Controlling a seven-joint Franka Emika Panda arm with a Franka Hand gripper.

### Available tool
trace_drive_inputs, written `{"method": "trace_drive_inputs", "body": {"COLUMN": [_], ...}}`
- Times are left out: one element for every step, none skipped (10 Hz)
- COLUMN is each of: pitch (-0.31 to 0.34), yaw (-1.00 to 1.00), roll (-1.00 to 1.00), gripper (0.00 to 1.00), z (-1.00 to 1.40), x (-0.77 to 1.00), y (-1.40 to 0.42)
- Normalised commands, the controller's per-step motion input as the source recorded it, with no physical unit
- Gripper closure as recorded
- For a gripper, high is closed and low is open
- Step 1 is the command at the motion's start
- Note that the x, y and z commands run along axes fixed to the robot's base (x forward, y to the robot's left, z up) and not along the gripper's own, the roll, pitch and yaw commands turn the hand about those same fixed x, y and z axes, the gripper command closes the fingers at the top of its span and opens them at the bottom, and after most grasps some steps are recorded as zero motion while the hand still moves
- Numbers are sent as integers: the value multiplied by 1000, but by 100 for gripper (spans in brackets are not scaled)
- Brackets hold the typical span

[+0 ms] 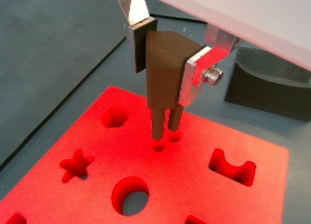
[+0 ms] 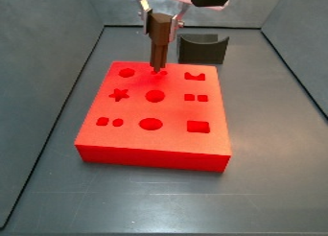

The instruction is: Insert the 3 prong object.

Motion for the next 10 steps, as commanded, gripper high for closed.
{"method": "trace_drive_inputs", "body": {"pitch": [-140,-94,-110,-110,-87,-73,-64,-110,-76,-66], "yaw": [157,34,0,0,-103,-83,-94,-49,0,0], "roll": [1,19,0,13,66,39,63,67,116,99], "gripper": [100,100,100,100,100,100,100,100,100,100], "z": [-71,-140,-286,-334,-203,-80,0,14,0,-251], "x": [217,437,554,314,-234,-280,-411,-506,-77,69], "y": [-131,-157,-31,0,160,97,14,-23,-171,-9]}}
